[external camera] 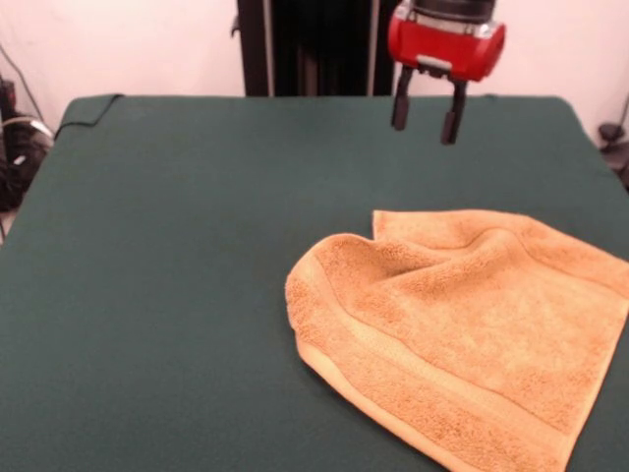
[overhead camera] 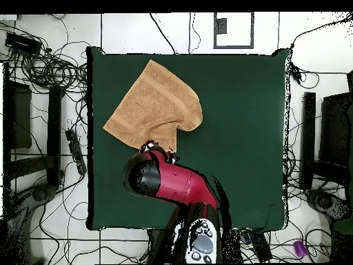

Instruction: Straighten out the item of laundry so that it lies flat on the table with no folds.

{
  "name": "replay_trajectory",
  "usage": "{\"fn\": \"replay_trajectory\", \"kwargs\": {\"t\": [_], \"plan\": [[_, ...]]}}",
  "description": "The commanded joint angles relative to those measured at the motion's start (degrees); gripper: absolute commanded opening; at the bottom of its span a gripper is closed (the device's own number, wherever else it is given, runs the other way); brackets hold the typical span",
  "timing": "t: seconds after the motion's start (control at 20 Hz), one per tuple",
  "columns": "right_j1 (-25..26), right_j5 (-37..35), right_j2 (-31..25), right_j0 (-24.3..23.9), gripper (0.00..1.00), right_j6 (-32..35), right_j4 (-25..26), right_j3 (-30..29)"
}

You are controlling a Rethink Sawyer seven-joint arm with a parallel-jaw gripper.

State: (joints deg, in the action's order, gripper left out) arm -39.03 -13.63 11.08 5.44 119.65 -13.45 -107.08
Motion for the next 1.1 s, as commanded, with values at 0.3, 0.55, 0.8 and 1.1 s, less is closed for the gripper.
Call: {"fn": "replay_trajectory", "kwargs": {"t": [0.3,0.55,0.8,1.1], "plan": [[16.47,8.43,-1.85,6.59,1.00,15.76,-6.90,5.26],[20.96,14.41,-2.19,6.46,1.00,14.69,-9.07,8.74],[23.09,16.53,1.63,9.73,1.00,13.39,-12.83,12.68],[21.11,11.95,7.18,12.98,1.00,11.20,-16.06,16.15]]}}
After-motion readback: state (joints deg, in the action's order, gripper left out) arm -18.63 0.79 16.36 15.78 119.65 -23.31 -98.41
